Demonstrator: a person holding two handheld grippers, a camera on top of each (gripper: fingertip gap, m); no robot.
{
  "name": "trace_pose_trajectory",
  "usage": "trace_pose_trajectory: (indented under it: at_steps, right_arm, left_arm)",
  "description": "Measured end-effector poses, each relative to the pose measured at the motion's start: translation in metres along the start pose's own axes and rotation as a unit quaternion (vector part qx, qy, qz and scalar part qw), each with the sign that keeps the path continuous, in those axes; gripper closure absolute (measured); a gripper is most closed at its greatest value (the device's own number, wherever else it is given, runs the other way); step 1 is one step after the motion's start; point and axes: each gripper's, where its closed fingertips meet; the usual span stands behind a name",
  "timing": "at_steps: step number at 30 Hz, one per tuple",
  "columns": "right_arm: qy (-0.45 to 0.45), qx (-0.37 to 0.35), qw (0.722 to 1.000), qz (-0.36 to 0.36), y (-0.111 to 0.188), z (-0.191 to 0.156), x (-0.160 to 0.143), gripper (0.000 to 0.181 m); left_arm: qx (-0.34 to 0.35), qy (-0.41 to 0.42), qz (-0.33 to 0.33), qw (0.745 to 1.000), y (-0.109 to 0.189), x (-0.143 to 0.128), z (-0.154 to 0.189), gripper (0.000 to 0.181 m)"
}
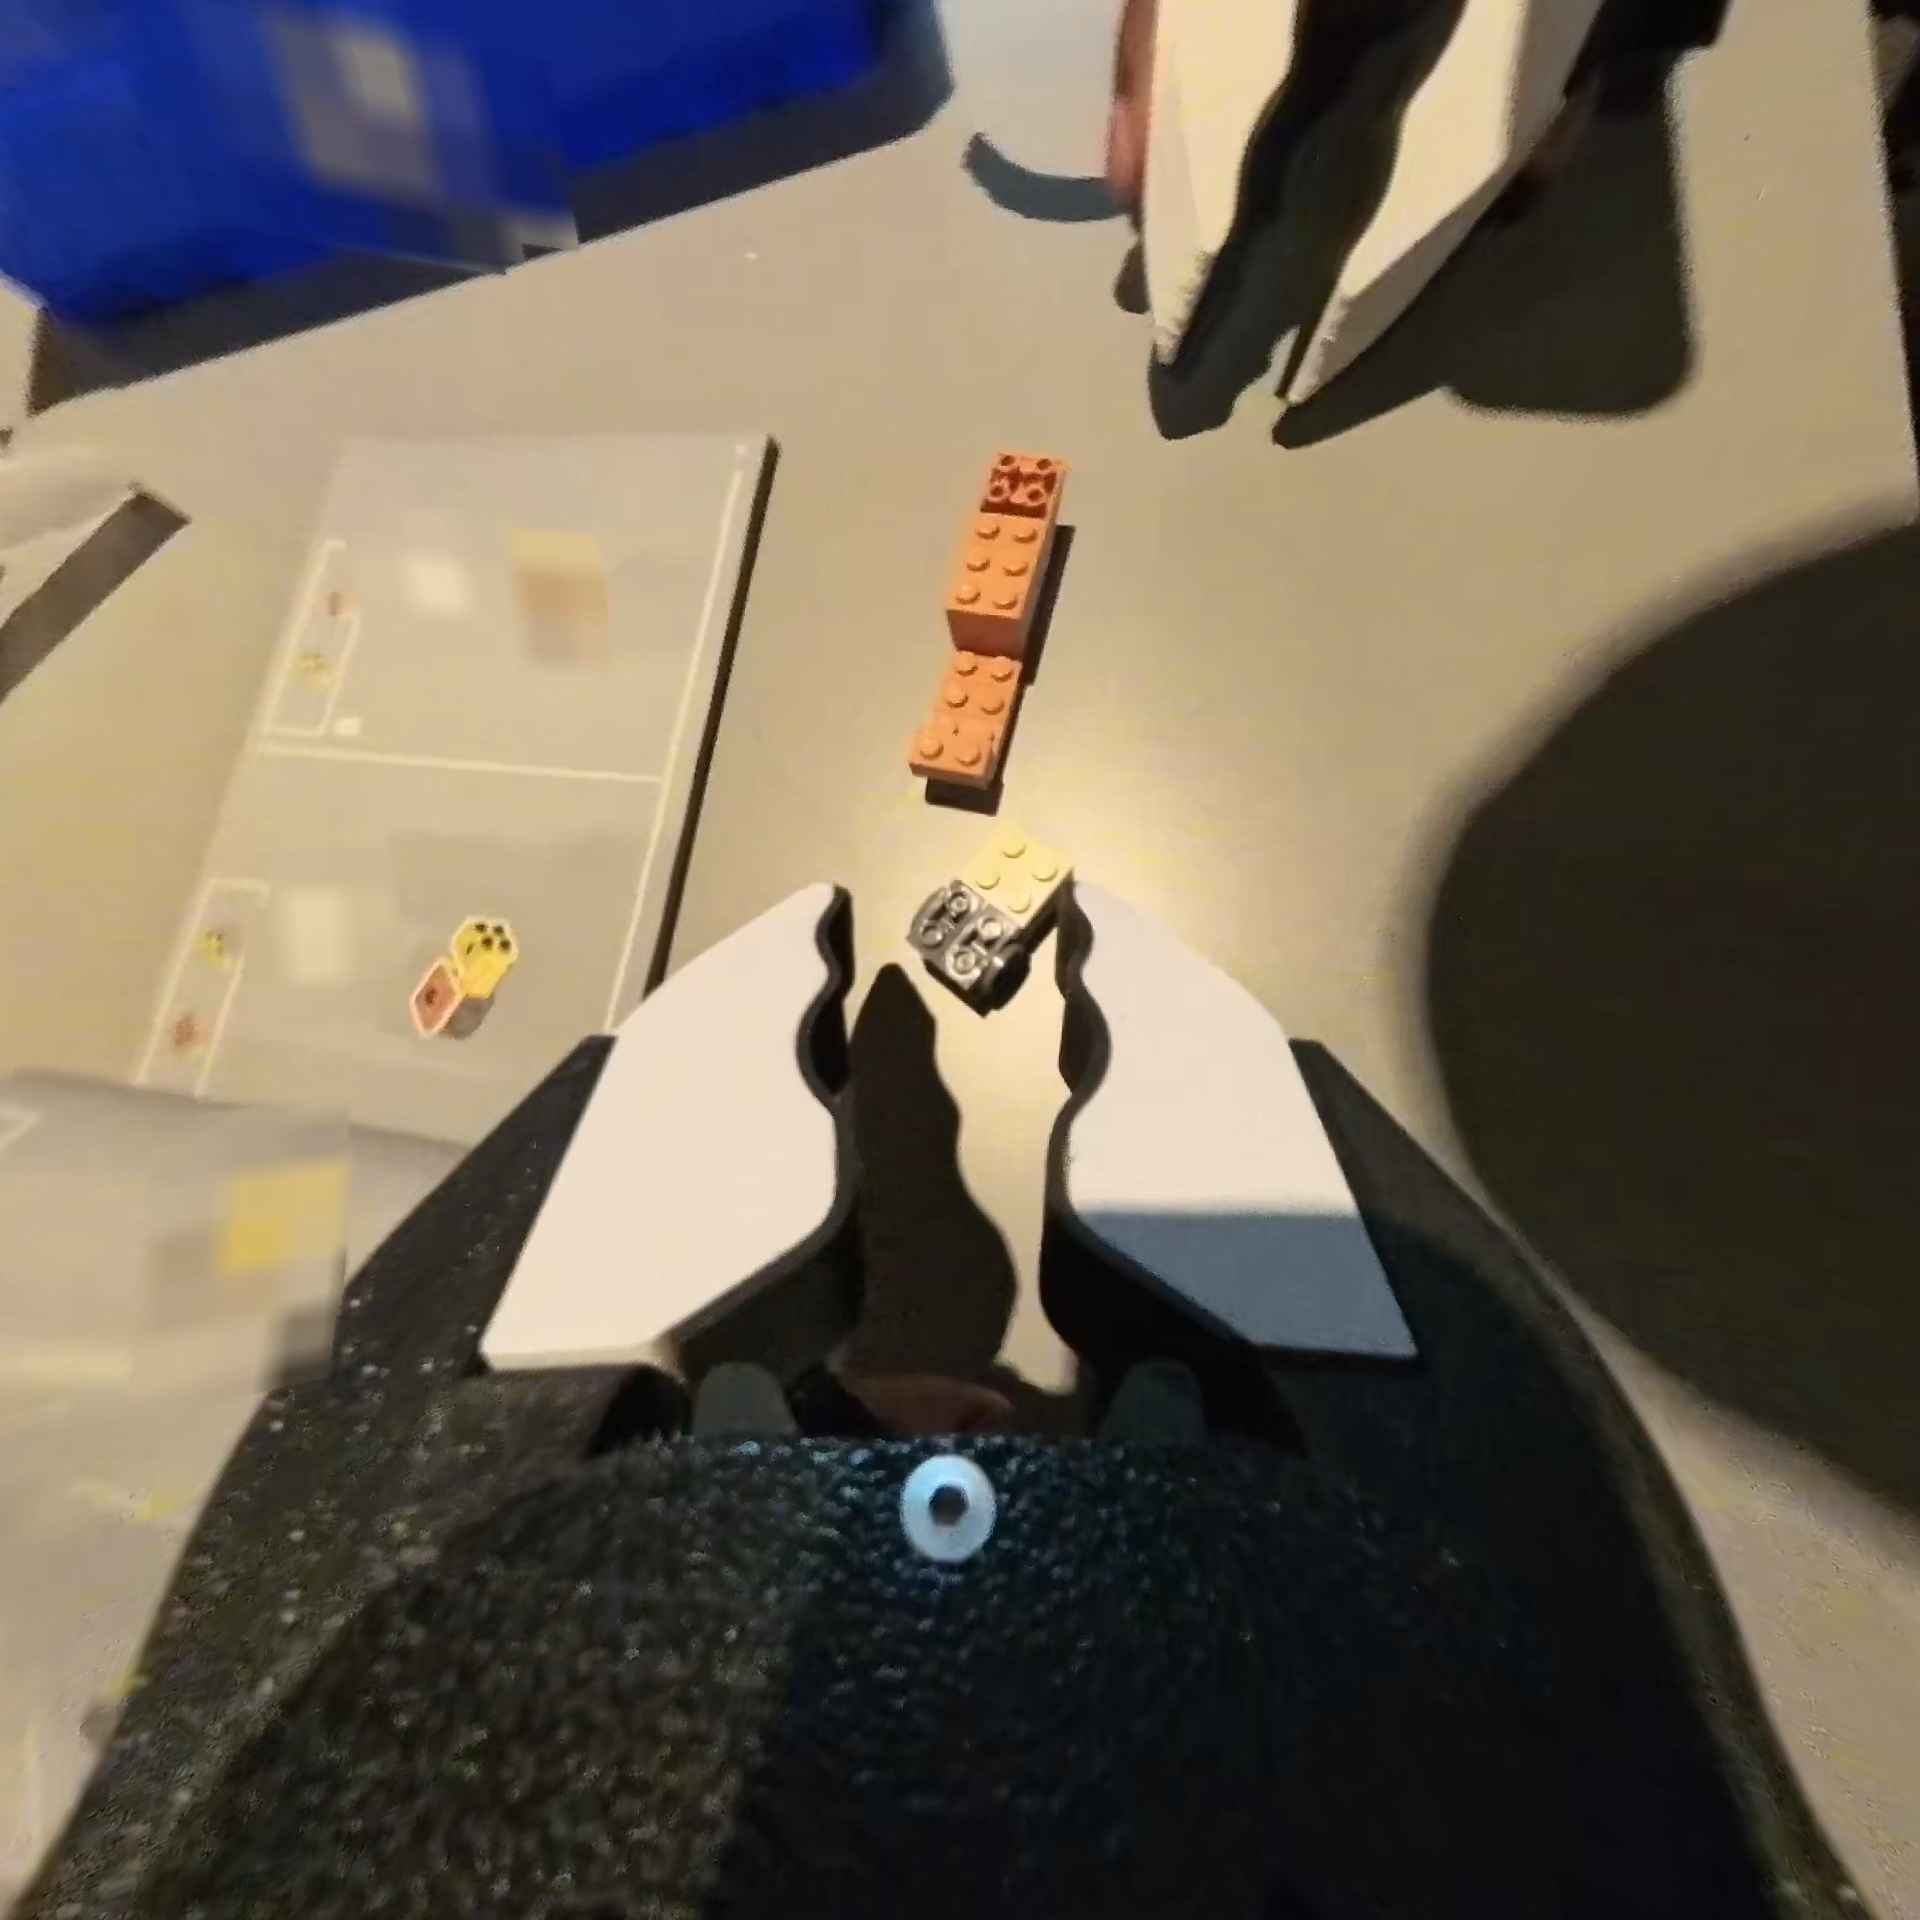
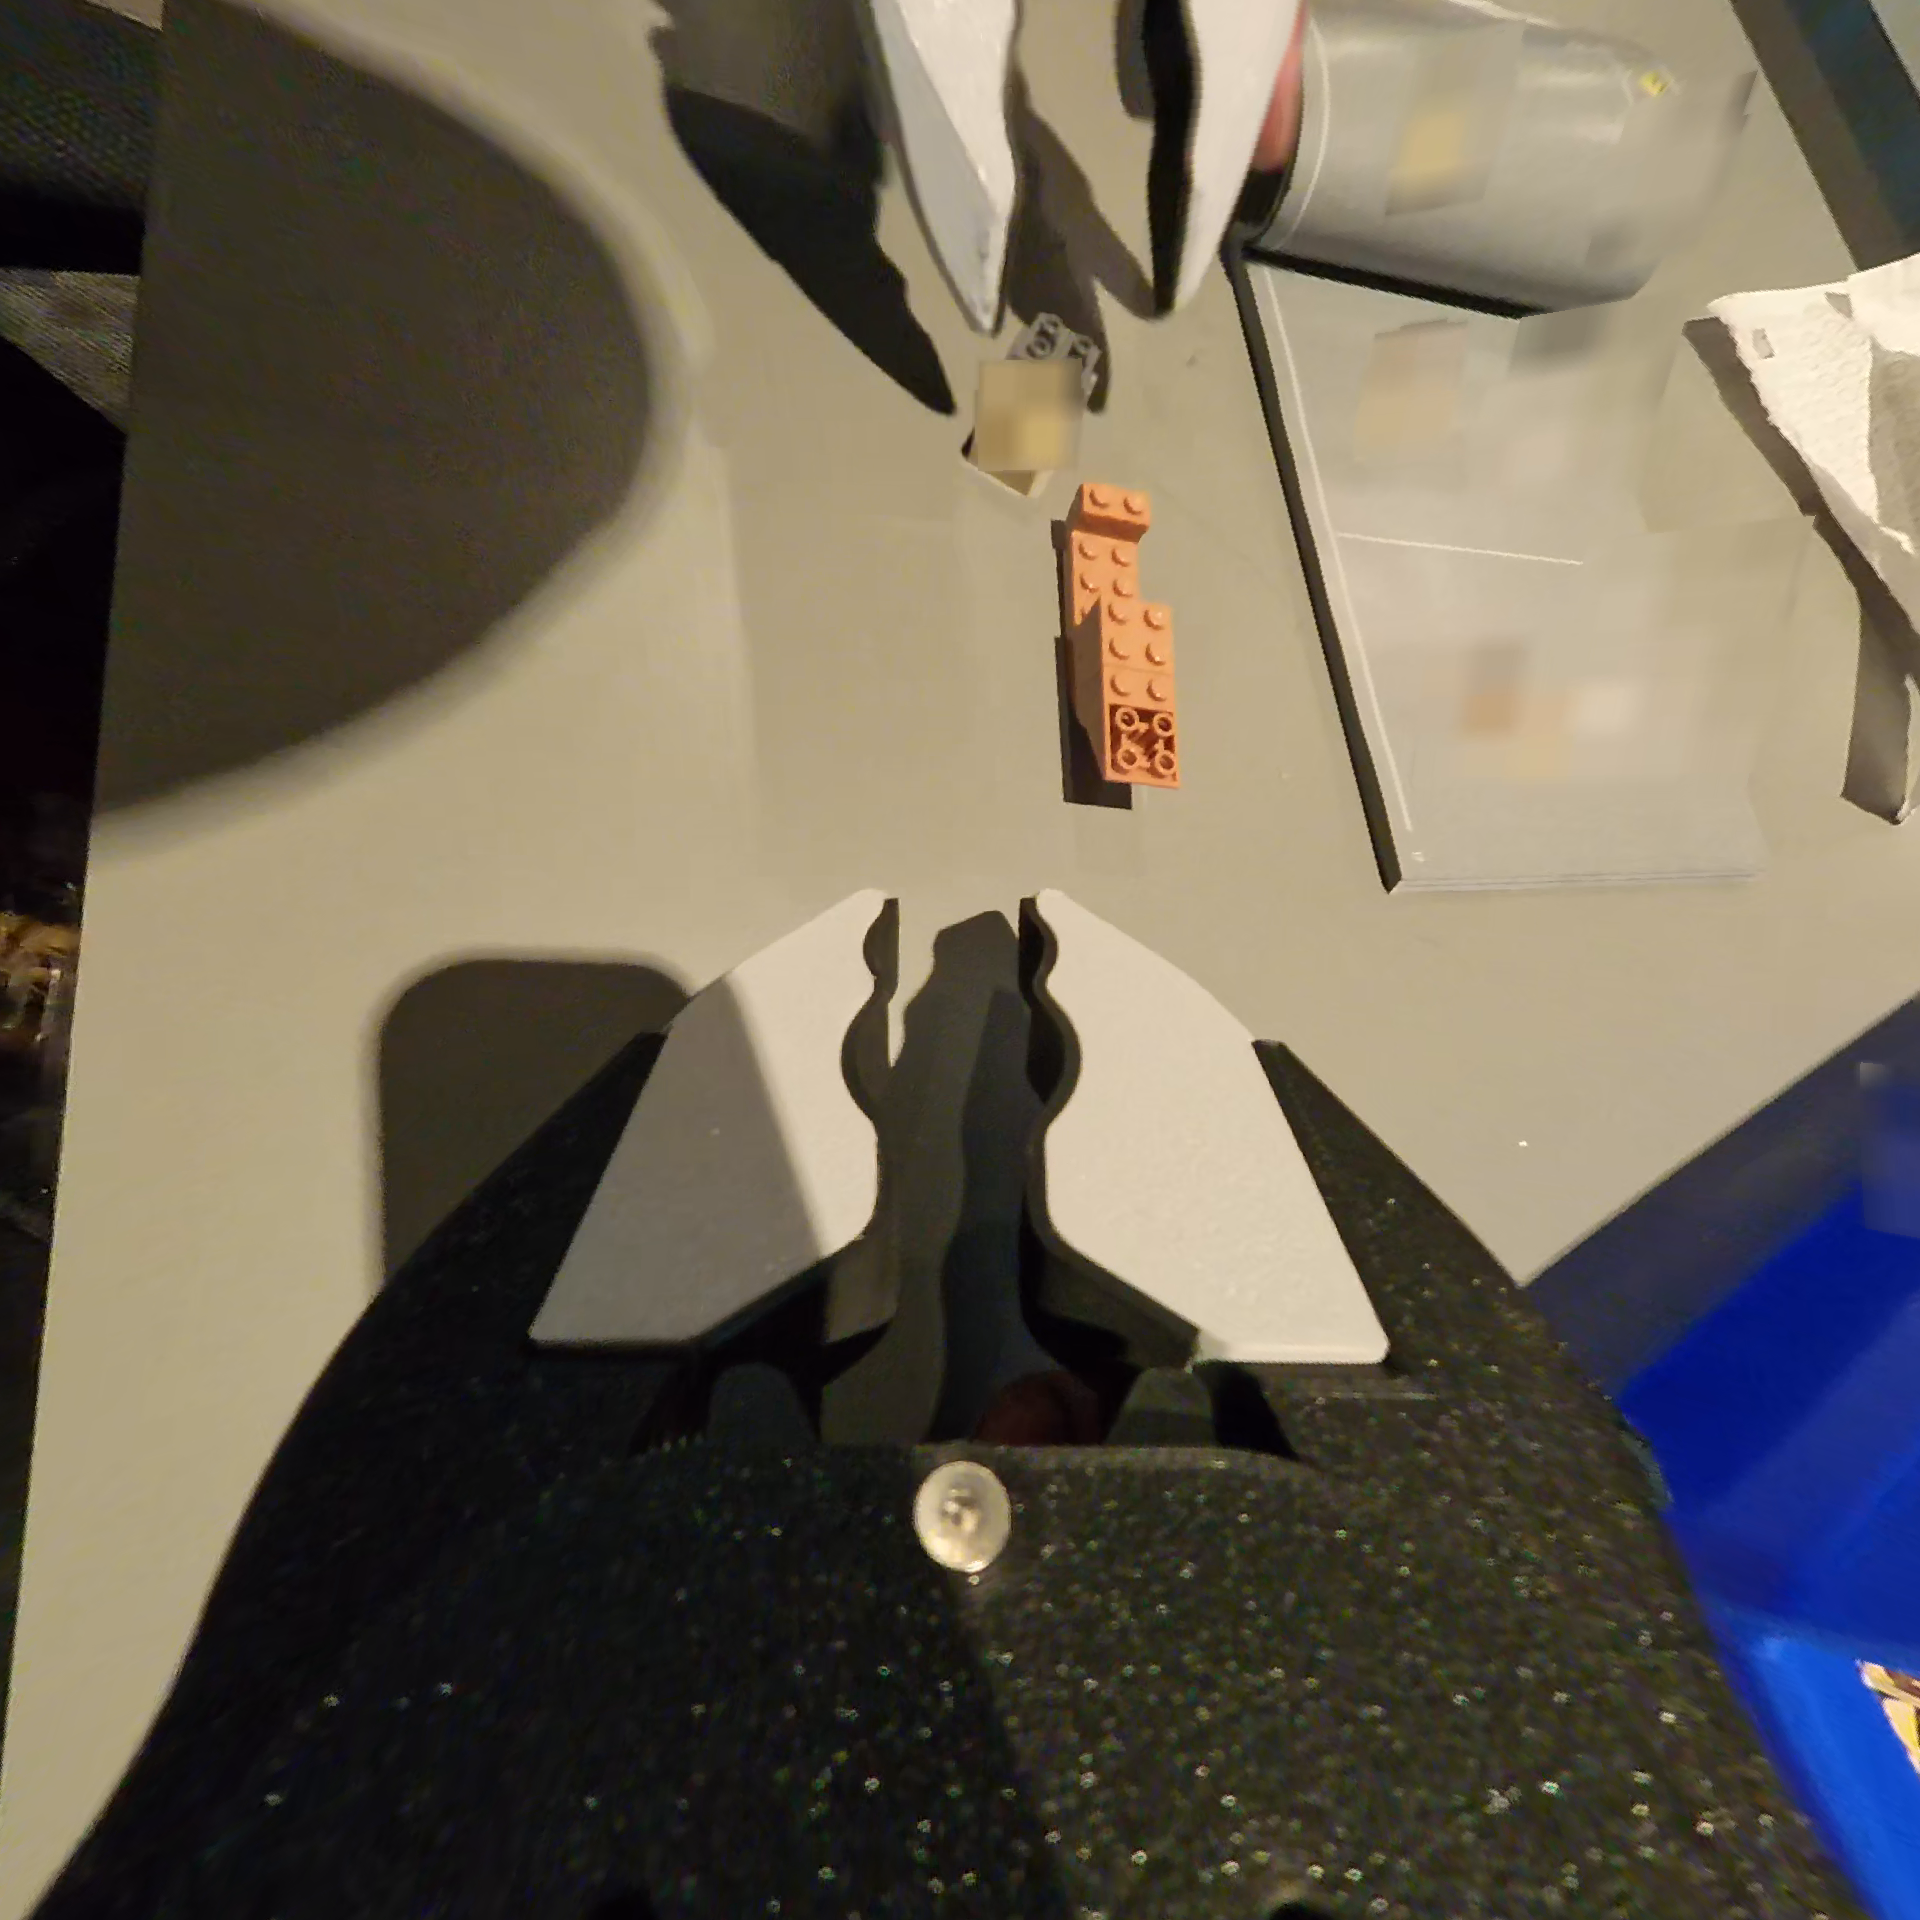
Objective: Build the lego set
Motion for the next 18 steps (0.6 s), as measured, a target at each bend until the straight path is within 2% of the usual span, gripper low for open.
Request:
trace_pose_trajectory:
  at_steps: [6, 11, 15, 18]
  right_arm:
    - [-0.010, 0.002, 1.000, -0.002, 0.000, 0.001, -0.001, 0.160]
    - [-0.016, 0.008, 1.000, -0.004, 0.000, 0.001, -0.002, 0.160]
    - [-0.020, 0.018, 1.000, -0.006, -0.001, 0.000, -0.002, 0.160]
    - [-0.022, 0.020, 1.000, -0.007, -0.001, 0.000, -0.002, 0.160]
  left_arm:
    - [-0.054, -0.029, -0.021, 0.998, -0.013, 0.001, 0.005, 0.164]
    - [-0.036, 0.007, -0.033, 0.999, -0.012, -0.002, 0.009, 0.181]
    - [-0.014, 0.076, -0.022, 0.997, -0.012, -0.001, 0.010, 0.181]
    - [-0.001, 0.117, -0.008, 0.993, -0.013, 0.002, 0.015, 0.173]
Point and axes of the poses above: each gripper's, where its closed fingertips meet, y back along the fingers, x out of its top, z = x × y across the jaws, and after that the axes turned 2 degrees about y, right-handed
